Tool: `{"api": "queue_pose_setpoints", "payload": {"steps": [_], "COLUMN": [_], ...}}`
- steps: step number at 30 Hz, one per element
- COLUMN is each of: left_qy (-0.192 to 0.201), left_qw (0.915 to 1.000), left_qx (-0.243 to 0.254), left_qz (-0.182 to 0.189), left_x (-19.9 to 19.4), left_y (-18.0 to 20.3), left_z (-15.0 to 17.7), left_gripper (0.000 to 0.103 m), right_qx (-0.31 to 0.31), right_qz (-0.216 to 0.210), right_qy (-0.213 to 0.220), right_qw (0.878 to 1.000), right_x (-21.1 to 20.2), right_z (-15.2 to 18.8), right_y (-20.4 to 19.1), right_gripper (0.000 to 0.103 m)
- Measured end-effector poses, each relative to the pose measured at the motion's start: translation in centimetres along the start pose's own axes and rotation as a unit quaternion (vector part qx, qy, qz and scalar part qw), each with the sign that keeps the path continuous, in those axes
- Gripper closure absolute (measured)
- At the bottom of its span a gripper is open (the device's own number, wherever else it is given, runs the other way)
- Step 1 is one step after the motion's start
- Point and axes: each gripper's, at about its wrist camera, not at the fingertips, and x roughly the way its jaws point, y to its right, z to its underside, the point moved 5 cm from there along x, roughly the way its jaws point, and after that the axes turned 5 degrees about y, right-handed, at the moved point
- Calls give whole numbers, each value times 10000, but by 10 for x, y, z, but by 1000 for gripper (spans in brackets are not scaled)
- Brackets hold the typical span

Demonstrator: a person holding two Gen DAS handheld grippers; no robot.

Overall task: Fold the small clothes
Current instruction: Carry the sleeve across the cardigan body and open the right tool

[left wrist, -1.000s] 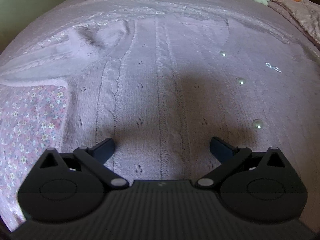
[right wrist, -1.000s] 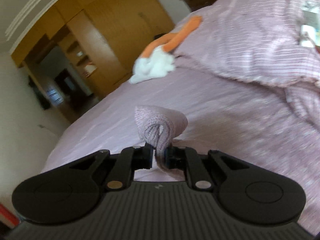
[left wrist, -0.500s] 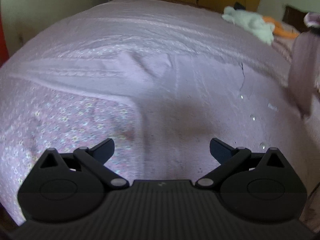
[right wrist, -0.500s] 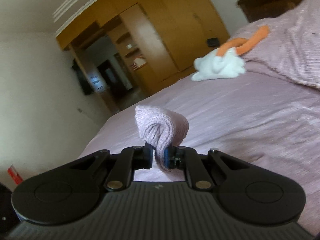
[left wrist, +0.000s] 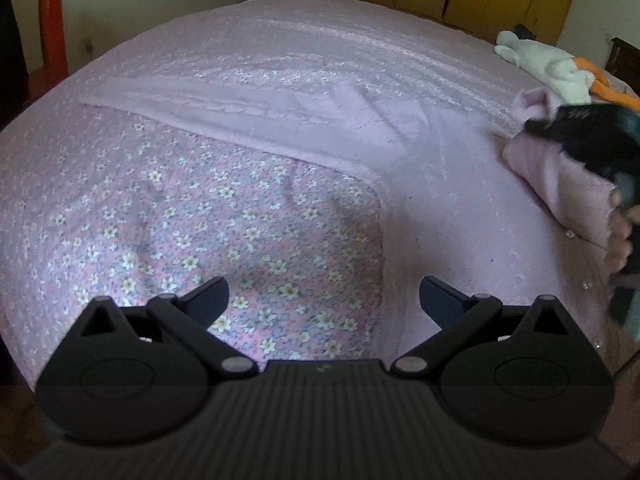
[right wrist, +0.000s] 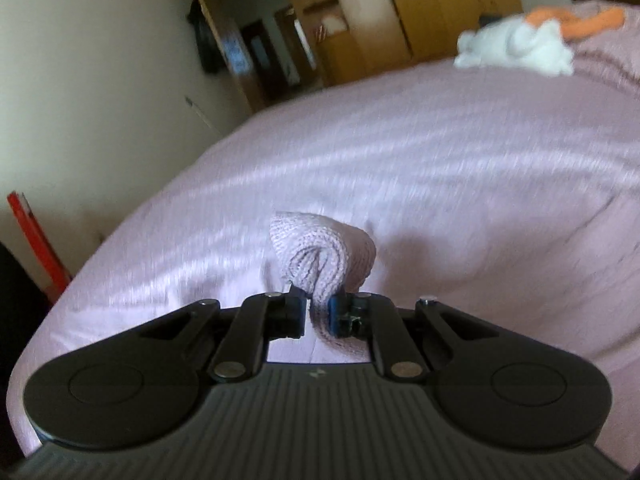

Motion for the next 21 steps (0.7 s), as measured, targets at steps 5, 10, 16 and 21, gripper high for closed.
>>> {"api": "queue_pose_setpoints", "payload": {"steps": [5,10,16,21], "left_qy": [113,122,124,169], "left_qw": [9997,9997,9998,9997], "left_qx": [-160,-162,-94,64], "left_qz": [111,112,106,145], "left_x": [-2,1,9,13], "left_y": [-4,-3,4,19], "left_z": [-2,-6,-11,-21], "left_gripper": [0,0,0,0], "right_qx": [-14,-45,51,91], "right_qz": [-116,-281,-1003,-1081], "right_qy": [-251,-761,-973,-1056], "right_qw": [9996,9967,9902,9885], "right_x": [26,42,18,-25], "right_z": [18,28,26,21], "right_y": [-4,4,9,36], "right_gripper": [91,52,30,26]}}
